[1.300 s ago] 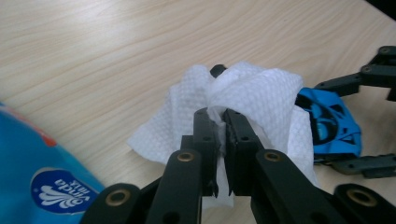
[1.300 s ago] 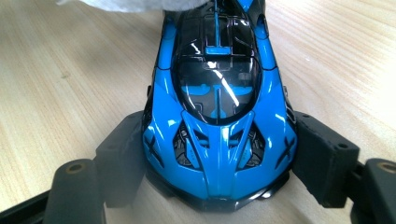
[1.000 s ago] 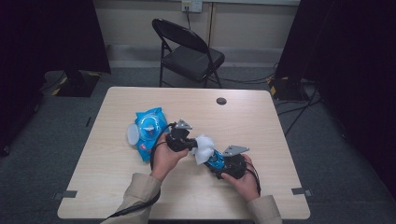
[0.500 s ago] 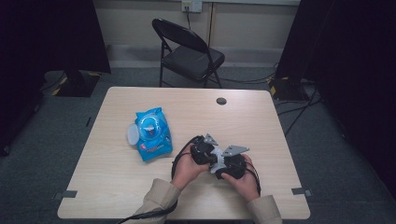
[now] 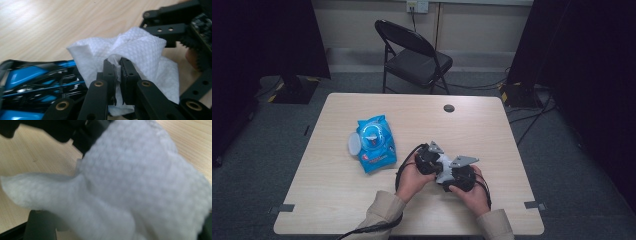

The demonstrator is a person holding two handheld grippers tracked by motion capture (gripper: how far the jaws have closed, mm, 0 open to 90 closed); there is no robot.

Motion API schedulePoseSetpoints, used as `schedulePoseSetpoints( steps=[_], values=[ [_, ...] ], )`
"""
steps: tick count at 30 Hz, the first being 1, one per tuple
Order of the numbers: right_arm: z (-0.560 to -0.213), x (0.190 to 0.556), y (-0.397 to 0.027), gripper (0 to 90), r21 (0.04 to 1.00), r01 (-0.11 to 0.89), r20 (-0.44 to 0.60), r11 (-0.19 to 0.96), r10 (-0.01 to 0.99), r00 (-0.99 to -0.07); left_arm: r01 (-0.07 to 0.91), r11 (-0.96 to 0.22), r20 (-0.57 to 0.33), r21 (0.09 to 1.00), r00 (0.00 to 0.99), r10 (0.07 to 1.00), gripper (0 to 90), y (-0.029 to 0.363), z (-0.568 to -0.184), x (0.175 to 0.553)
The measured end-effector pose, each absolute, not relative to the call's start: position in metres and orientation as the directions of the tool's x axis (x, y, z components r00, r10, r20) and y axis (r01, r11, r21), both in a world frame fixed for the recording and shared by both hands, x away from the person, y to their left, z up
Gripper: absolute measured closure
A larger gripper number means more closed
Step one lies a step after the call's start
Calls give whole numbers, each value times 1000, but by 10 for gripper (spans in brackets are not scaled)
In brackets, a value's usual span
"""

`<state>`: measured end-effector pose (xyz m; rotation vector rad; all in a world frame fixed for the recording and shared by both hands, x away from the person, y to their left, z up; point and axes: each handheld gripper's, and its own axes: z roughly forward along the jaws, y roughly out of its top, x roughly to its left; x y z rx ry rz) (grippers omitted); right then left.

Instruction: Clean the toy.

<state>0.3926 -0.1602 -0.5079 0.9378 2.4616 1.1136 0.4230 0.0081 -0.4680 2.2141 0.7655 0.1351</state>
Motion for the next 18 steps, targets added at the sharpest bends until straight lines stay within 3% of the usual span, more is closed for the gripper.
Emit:
schedulePoseSetpoints(
  steps=[18],
  values=[
    [-508, 393, -160, 260, 748, 445, 11, 492, 662, -750, 504, -479, -169, 719, 795, 583, 849, 16, -466, 427]
  ],
)
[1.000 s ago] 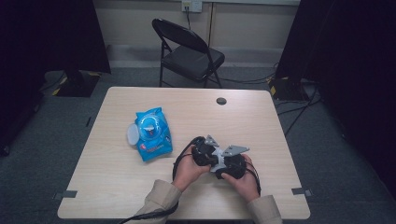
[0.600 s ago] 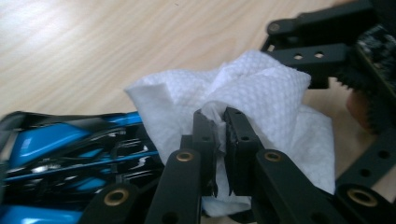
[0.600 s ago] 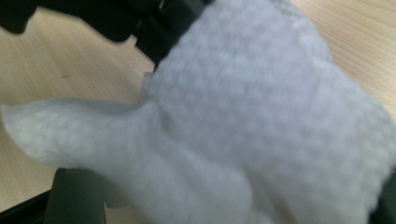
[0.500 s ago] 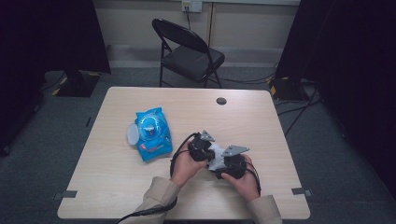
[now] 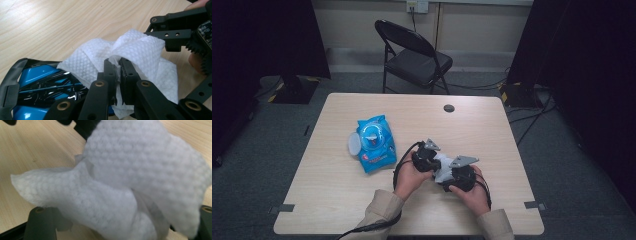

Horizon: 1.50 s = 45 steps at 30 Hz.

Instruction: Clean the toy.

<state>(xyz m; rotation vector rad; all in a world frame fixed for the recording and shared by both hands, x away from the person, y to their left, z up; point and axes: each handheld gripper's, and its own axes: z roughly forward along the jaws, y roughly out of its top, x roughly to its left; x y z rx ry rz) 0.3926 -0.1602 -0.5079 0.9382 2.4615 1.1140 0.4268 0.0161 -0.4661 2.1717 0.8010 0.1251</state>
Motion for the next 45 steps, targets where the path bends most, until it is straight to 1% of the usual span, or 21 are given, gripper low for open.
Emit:
schedulePoseSetpoints(
  steps=[6, 15, 20, 21, 26, 39, 45],
  values=[
    [-508, 393, -160, 260, 748, 446, 12, 491, 662, -750, 509, -470, -160, 721, 782, 602, 849, 21, -463, 430],
    [-508, 393, -160, 261, 748, 445, 11, 492, 662, -750, 540, -438, -137, 719, 727, 672, 849, 38, -461, 443],
    [-508, 393, -160, 261, 748, 446, 12, 491, 662, -749, 546, -442, -144, 712, 729, 670, 848, 40, -461, 447],
    [-508, 393, -160, 261, 748, 446, 12, 491, 662, -749, 543, -447, -133, 711, 728, 673, 848, 42, -461, 448],
    [-508, 393, -160, 261, 748, 447, 13, 491, 662, -749, 558, -421, -142, 715, 706, 694, 848, 49, -462, 452],
    [-508, 393, -160, 260, 748, 447, 13, 491, 662, -749, 559, -440, -79, 703, 675, 733, 846, 61, -459, 461],
    [-508, 393, -160, 261, 748, 447, 13, 491, 662, -749, 576, -424, -87, 699, 657, 749, 845, 70, -461, 463]
  ],
)
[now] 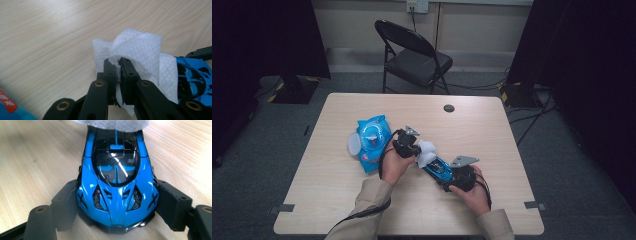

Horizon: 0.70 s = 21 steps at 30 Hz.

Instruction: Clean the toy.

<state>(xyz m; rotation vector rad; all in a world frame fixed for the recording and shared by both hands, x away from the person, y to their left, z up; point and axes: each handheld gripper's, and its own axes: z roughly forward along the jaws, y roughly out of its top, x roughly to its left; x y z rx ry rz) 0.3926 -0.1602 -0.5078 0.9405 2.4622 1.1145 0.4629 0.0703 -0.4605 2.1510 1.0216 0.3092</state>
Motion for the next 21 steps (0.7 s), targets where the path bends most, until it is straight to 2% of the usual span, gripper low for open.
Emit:
schedulePoseSetpoints(
  steps=[11, 21],
  values=[
    [-508, 393, -160, 261, 748, 447, 13, 491, 662, -749, 600, -419, -48, 681, 608, 792, 847, 94, -456, 464],
    [-508, 393, -160, 261, 748, 447, 13, 490, 663, -749, 582, -360, -100, 729, 611, 785, 848, 103, -438, 454]
  ],
)
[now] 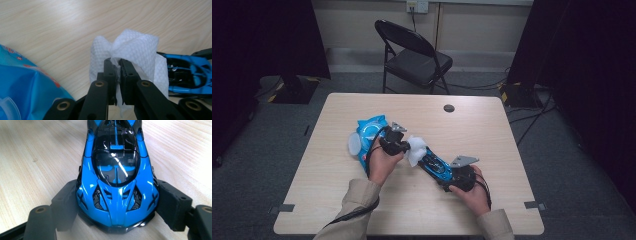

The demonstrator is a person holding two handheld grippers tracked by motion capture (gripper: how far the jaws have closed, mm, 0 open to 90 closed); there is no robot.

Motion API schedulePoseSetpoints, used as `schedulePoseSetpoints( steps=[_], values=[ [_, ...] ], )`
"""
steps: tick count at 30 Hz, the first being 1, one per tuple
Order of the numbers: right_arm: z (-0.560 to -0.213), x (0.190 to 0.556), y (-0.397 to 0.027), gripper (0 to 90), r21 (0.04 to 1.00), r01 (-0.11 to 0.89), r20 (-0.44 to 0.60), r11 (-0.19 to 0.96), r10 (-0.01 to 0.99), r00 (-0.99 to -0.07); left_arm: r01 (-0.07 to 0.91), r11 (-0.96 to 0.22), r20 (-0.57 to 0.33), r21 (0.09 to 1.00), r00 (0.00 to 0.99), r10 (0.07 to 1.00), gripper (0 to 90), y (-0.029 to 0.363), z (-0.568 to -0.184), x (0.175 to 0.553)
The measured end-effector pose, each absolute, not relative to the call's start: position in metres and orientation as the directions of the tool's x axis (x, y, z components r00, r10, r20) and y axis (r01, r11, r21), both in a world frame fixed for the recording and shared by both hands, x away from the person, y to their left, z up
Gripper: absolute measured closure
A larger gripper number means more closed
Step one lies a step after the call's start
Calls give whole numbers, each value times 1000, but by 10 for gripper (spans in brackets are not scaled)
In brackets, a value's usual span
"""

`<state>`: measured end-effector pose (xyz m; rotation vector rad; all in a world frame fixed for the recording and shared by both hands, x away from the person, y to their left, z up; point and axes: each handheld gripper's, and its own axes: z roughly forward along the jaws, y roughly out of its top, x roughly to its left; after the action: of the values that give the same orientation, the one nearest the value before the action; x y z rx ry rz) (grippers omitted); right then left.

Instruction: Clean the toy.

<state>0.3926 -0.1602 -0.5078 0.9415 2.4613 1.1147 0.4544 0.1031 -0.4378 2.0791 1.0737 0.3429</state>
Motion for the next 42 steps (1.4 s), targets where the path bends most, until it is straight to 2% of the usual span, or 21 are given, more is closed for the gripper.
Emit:
schedulePoseSetpoints(
  steps=[9, 24, 28, 42],
  values=[
    [-508, 393, -160, 261, 748, 447, 13, 490, 663, -749, 520, -394, -120, 758, 704, 700, 848, 72, -425, 433],
    [-508, 393, -160, 260, 748, 446, 12, 491, 662, -749, 488, -543, -148, 683, 821, 551, 847, 3, -462, 410],
    [-508, 393, -160, 261, 748, 446, 12, 491, 662, -749, 480, -583, -145, 655, 837, 527, 845, -2, -469, 408],
    [-508, 393, -160, 261, 749, 446, 12, 491, 663, -749, 484, -557, -158, 675, 832, 532, 838, 0, -472, 406]
  ],
)
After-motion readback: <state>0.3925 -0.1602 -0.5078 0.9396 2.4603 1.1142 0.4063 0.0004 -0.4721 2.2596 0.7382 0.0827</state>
